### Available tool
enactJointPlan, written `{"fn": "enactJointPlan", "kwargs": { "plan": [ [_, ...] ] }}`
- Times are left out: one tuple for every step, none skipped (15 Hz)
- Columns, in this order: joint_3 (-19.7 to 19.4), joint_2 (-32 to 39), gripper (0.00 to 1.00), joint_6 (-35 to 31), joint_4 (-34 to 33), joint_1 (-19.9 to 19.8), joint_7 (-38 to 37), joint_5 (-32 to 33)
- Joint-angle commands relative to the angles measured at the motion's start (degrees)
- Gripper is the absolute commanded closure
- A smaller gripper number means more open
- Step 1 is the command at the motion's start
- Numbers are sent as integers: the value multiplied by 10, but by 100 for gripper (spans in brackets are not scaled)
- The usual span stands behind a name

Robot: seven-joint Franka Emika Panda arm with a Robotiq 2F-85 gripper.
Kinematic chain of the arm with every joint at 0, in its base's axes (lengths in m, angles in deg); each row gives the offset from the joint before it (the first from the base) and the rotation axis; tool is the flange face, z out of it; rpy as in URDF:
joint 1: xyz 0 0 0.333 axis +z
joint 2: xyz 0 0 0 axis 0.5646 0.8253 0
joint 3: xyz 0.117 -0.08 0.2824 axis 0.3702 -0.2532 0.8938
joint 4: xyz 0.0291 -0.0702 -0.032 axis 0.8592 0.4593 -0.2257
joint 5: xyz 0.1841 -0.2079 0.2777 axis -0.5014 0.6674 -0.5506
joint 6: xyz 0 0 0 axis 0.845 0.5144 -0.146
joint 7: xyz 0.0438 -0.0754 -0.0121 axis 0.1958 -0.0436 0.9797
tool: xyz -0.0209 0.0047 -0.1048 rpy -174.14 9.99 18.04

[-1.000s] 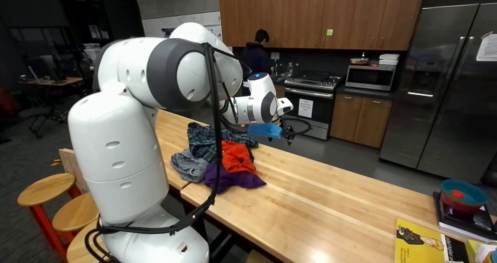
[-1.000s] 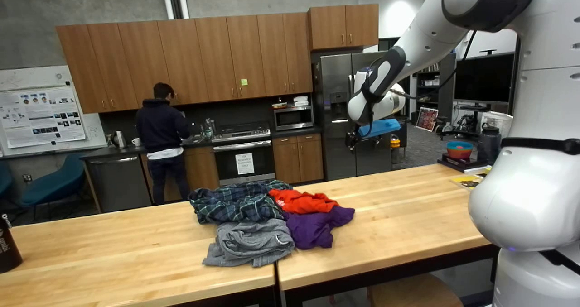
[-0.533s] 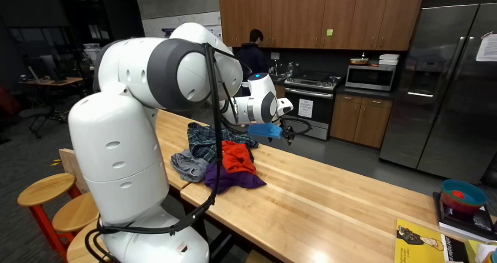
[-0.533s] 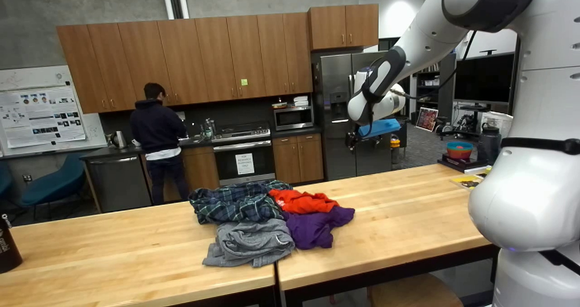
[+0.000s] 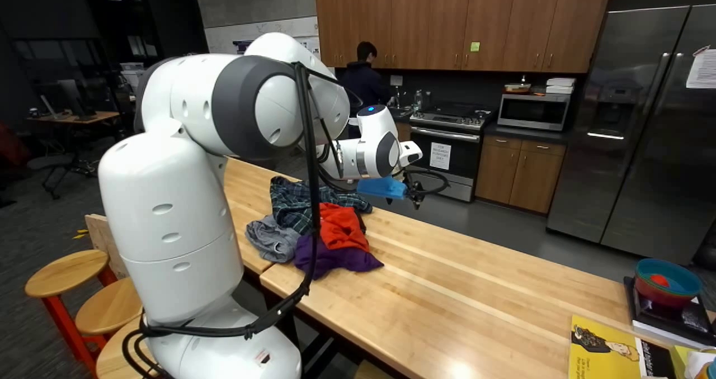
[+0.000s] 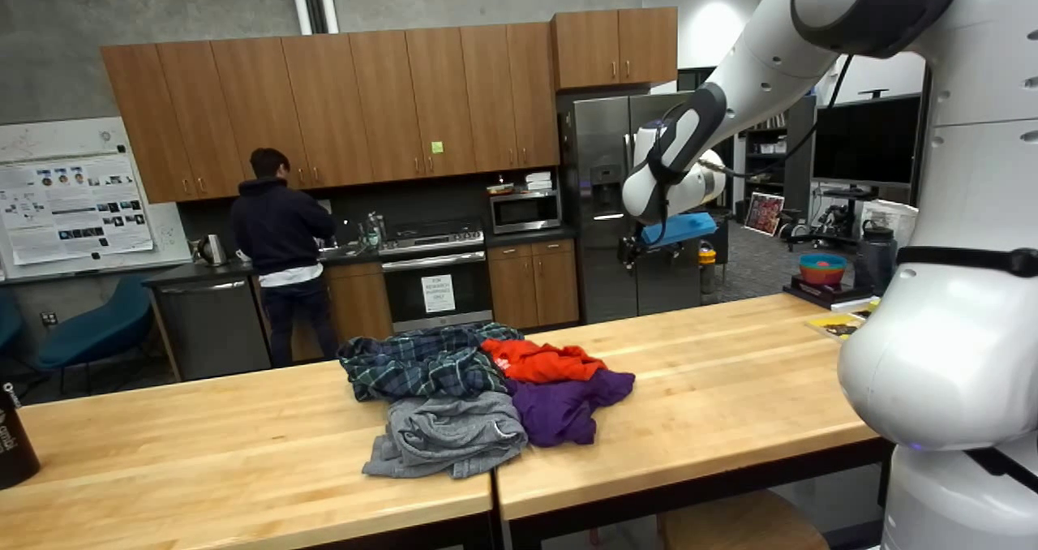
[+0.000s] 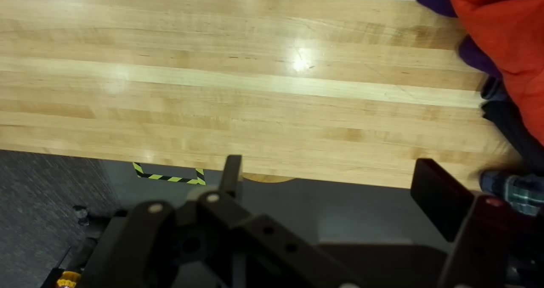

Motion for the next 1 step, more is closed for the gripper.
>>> {"fn": "enactJointPlan", "kwargs": {
  "plan": [
    [1, 0, 0, 1, -1, -2, 2, -2]
  ]
}}
